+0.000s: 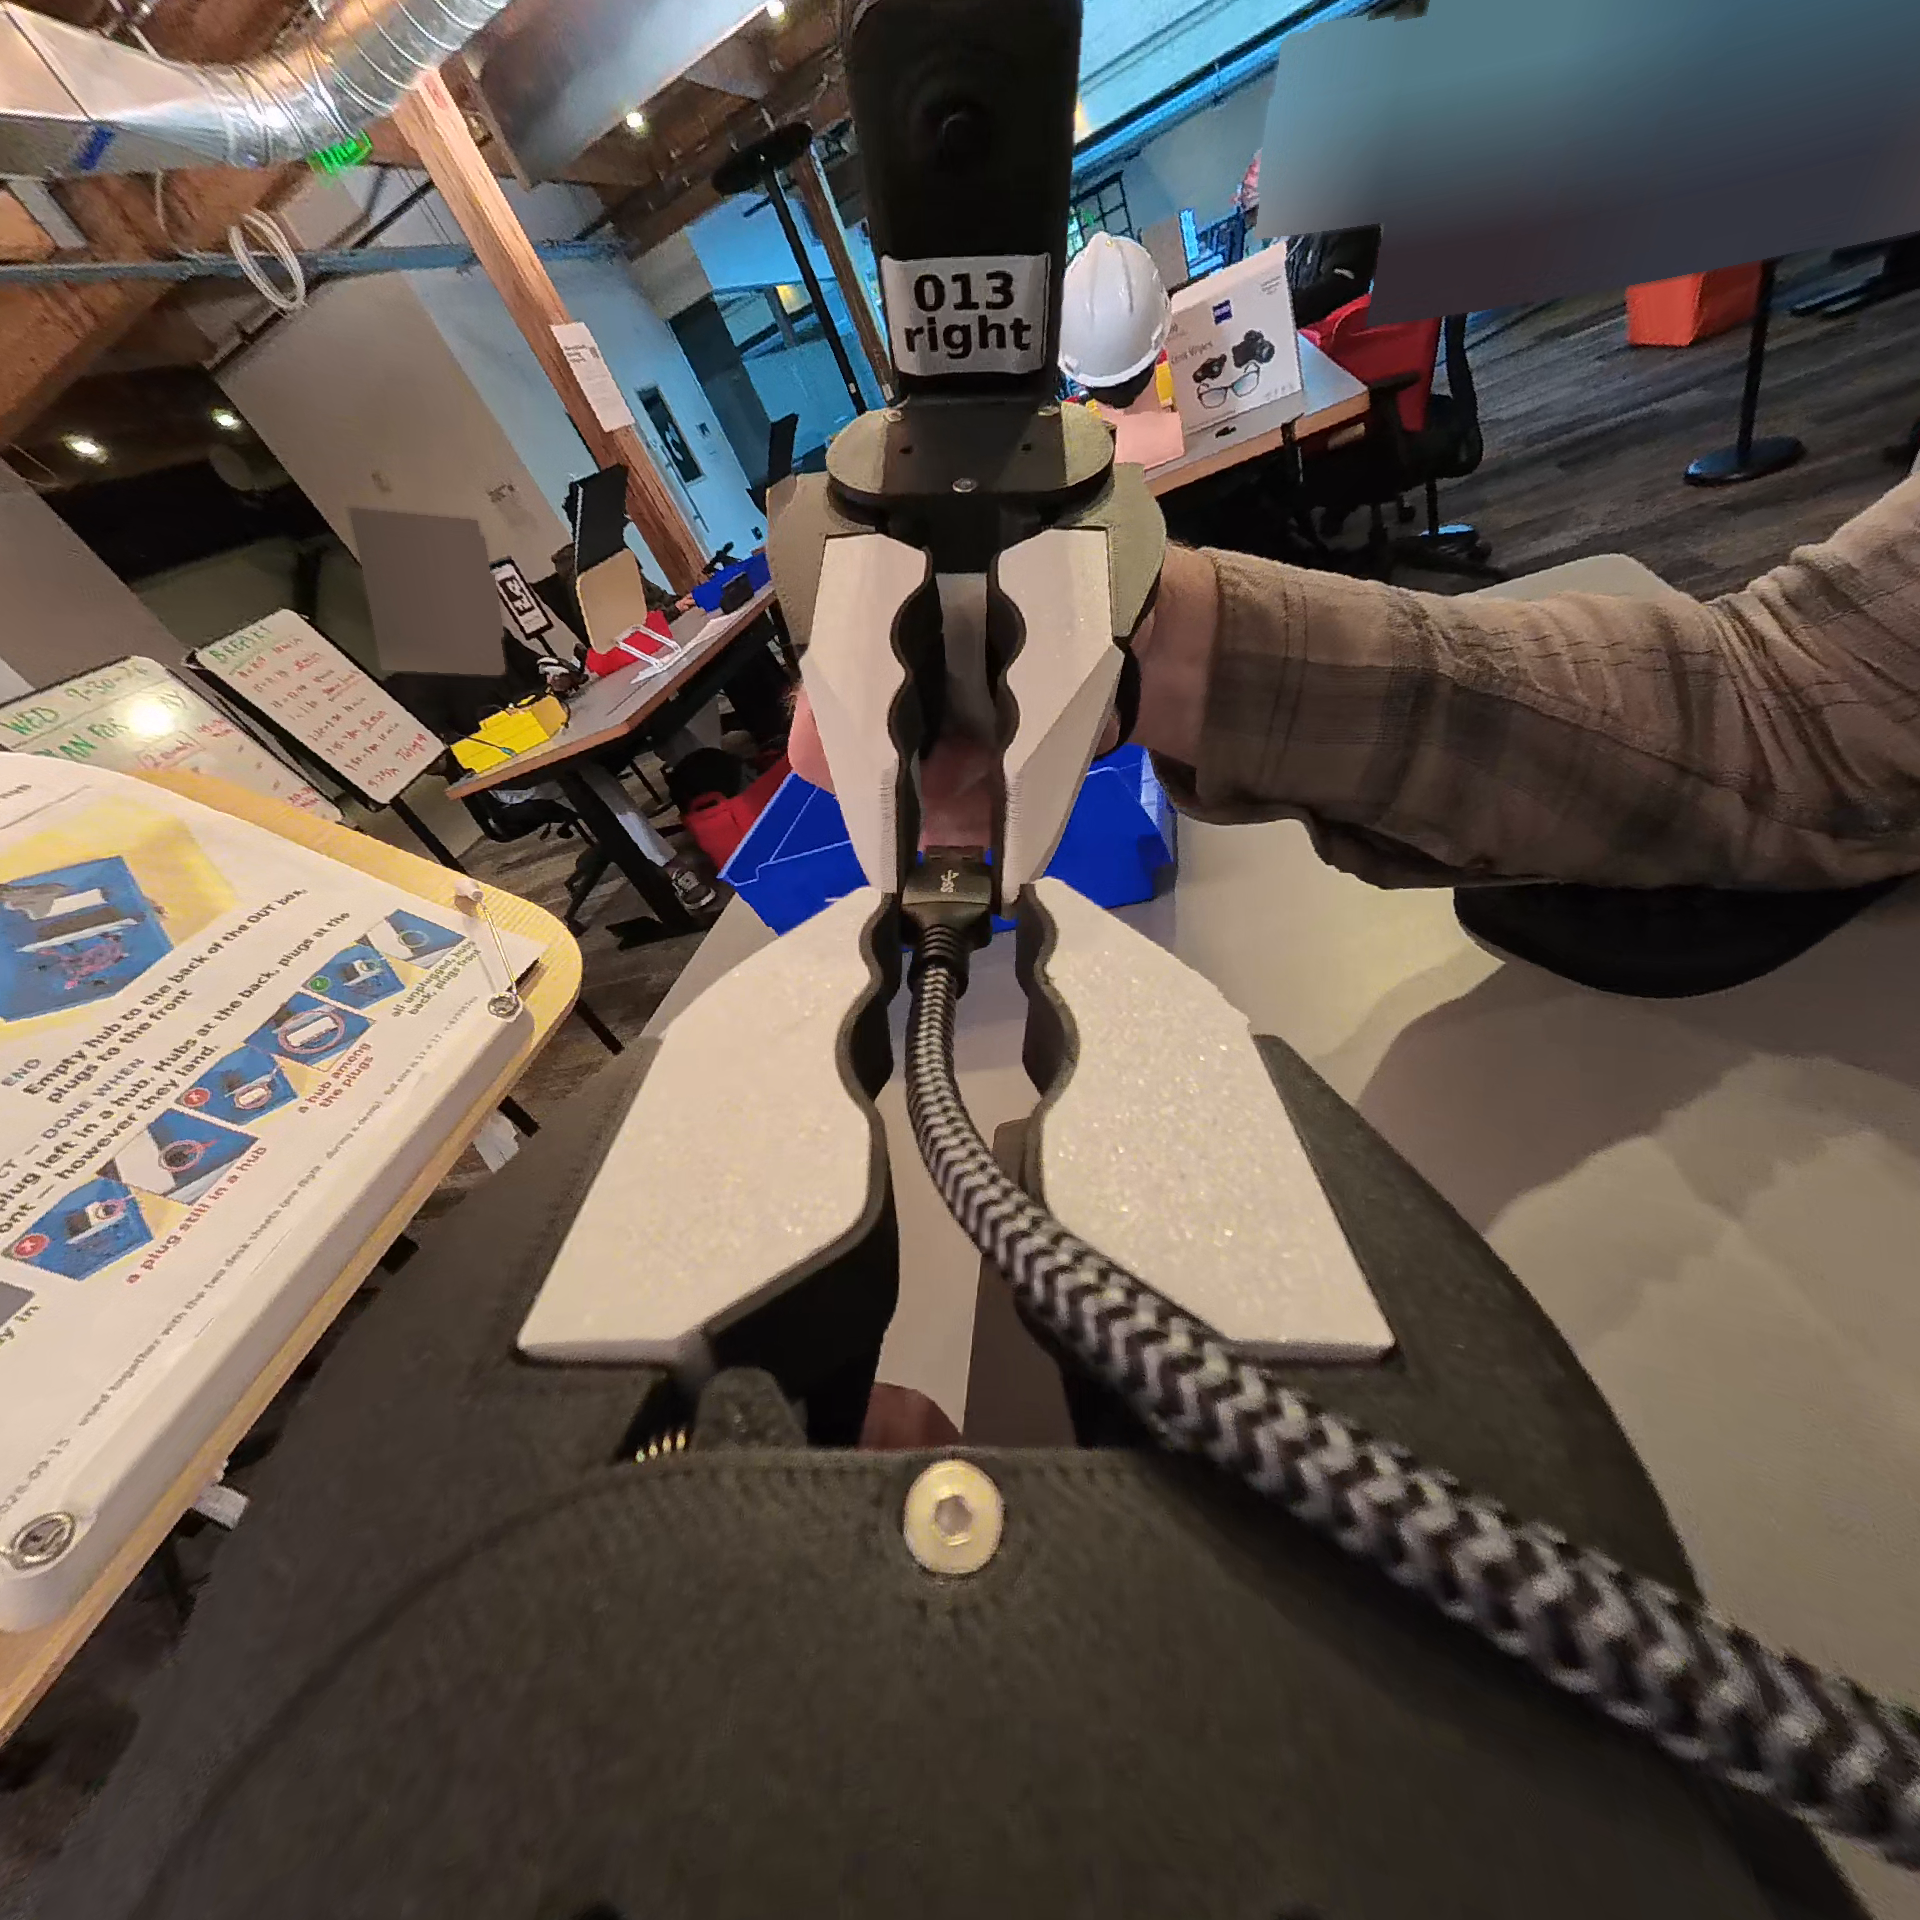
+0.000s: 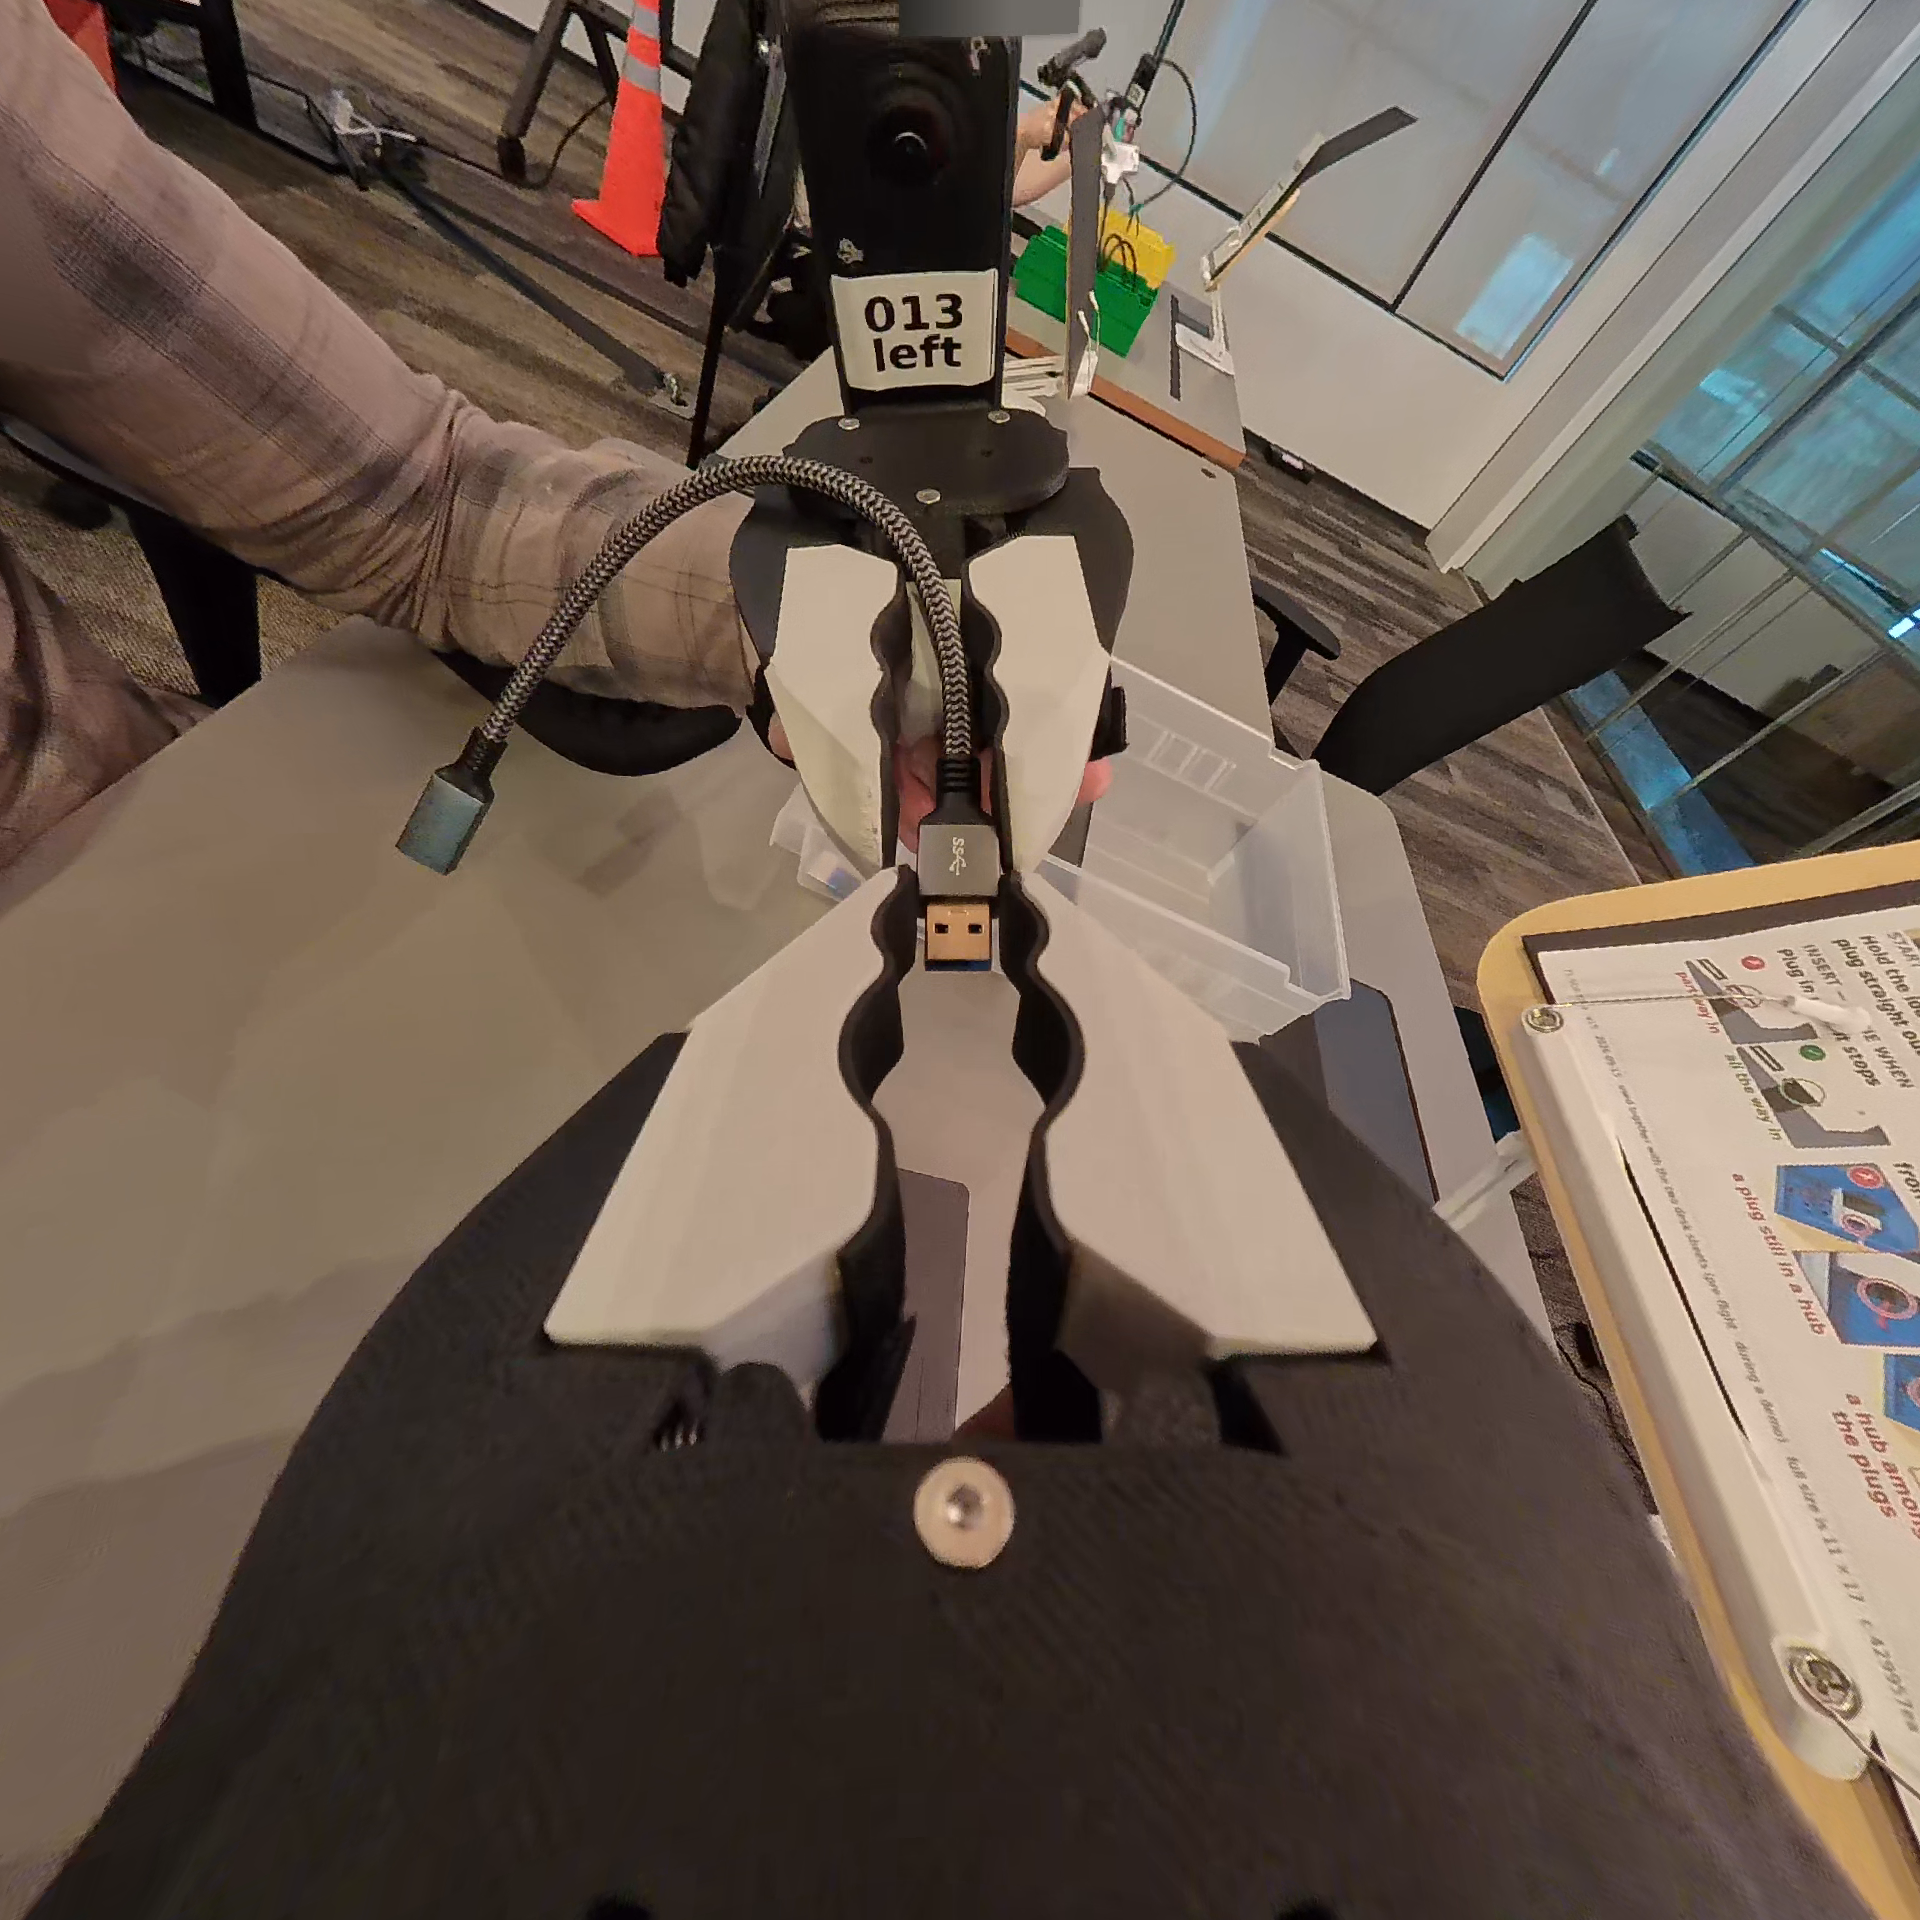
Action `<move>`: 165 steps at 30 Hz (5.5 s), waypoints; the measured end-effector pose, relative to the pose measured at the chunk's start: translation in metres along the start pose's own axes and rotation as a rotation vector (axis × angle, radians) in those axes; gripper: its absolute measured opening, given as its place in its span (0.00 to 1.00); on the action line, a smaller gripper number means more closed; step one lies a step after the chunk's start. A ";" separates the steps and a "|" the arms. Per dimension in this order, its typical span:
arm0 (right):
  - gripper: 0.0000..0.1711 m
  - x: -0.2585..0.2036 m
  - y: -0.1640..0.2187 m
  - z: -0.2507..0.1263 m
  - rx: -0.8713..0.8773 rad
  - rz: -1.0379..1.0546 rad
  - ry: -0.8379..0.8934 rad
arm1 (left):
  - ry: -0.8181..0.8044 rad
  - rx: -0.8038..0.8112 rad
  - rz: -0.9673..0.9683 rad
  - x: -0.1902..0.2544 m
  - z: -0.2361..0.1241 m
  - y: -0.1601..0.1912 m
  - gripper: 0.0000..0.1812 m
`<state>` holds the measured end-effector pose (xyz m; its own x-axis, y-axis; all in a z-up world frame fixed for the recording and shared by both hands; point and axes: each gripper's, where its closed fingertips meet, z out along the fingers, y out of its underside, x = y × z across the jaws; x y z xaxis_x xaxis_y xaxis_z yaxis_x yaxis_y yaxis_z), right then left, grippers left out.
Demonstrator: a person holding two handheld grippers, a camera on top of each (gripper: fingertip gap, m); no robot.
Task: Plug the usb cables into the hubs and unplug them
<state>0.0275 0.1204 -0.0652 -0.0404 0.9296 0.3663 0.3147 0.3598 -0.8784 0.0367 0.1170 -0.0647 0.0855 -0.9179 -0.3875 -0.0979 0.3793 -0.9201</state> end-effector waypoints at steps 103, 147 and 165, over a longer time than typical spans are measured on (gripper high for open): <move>0.29 0.040 0.070 0.031 0.133 0.298 0.033 | -0.180 -0.120 0.007 -0.049 -0.016 0.049 0.09; 0.28 0.035 0.109 0.034 -0.486 -0.145 0.203 | -0.041 -0.149 -0.073 -0.031 -0.009 0.066 0.10; 0.23 0.048 0.098 0.035 -0.472 -0.166 0.287 | -0.034 -0.141 -0.066 -0.029 -0.007 0.063 0.09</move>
<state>0.0232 0.2030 -0.1450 0.1130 0.7811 0.6141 0.7177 0.3632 -0.5941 0.0214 0.1664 -0.1116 0.1298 -0.9347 -0.3308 -0.2292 0.2963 -0.9272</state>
